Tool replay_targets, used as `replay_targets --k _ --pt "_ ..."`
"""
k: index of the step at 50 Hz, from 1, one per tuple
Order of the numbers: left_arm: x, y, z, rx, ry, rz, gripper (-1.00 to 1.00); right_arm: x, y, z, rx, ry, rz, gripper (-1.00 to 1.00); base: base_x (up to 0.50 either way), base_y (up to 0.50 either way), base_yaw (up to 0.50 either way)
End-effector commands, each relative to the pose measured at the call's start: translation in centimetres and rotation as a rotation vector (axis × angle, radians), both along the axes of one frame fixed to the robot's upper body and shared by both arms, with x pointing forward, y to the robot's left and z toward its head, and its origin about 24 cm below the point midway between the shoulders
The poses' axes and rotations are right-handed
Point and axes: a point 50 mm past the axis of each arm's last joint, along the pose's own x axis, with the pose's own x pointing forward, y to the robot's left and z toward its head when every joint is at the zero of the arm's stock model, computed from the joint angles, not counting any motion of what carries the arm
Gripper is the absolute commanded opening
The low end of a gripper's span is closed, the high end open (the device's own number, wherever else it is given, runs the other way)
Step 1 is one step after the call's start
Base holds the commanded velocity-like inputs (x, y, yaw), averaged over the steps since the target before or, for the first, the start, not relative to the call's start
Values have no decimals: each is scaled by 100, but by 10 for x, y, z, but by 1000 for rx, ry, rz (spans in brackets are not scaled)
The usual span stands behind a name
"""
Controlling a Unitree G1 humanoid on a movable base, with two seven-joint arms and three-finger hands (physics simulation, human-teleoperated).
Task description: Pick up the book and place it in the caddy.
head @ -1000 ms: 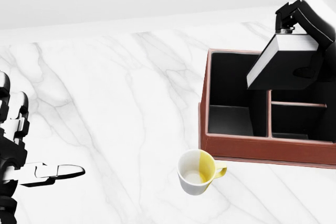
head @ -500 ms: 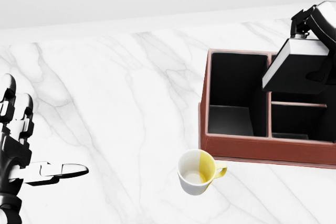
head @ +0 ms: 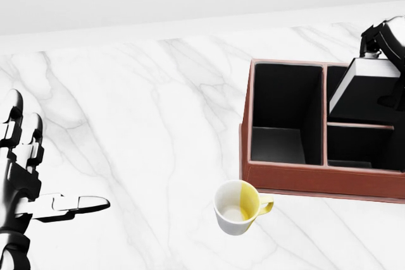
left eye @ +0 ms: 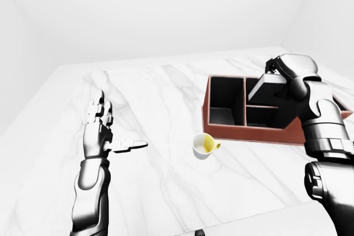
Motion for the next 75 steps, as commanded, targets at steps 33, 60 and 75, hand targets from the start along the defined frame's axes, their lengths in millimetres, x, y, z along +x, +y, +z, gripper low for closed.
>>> replay_targets --k 33,60,75 --pt "0 -2 -4 8 19 9 100 8 -9 -39 -176 -16 -78 -100 0 0 0" --pt "-1 -2 -4 13 19 16 100 12 -2 -52 -278 -35 -58 -100 0 0 0" --pt "-3 0 -5 15 22 26 100 14 1 -53 -282 -46 -56 -100 0 0 0"
